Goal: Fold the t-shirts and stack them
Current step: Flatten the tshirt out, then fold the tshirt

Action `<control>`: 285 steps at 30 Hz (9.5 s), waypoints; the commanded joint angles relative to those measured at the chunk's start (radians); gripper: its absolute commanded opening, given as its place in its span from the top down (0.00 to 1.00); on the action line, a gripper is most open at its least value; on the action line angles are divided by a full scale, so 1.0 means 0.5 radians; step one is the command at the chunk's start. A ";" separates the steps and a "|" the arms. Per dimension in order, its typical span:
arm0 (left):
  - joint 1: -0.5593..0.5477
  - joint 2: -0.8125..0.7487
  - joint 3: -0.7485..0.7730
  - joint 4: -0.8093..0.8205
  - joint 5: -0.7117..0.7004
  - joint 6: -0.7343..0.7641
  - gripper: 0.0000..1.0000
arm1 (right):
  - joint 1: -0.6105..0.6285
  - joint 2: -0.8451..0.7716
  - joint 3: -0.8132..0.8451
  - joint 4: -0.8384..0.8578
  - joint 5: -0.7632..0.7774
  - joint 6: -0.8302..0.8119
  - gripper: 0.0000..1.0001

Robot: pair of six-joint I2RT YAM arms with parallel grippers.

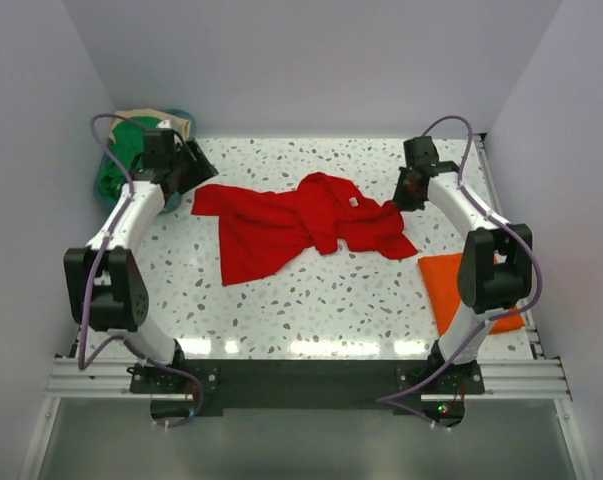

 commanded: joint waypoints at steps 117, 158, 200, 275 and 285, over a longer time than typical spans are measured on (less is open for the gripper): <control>0.407 0.157 1.136 0.966 0.320 -0.405 1.00 | -0.308 -0.335 0.895 1.070 -0.577 0.495 1.00; 0.352 -0.801 -1.570 0.795 0.087 -0.374 0.99 | -0.115 -1.396 -1.530 0.472 -0.348 0.369 0.38; 0.336 -0.117 -0.797 0.681 0.111 -0.285 1.00 | -0.025 0.146 -0.162 0.595 -0.270 0.191 0.84; 0.309 -1.393 -1.708 0.231 -0.336 -0.352 1.00 | -0.029 -2.587 -1.540 -0.414 -0.697 0.535 1.00; 0.306 -1.167 -1.641 0.390 -0.287 -0.337 1.00 | -0.029 -2.241 -1.476 -0.167 -0.614 0.471 1.00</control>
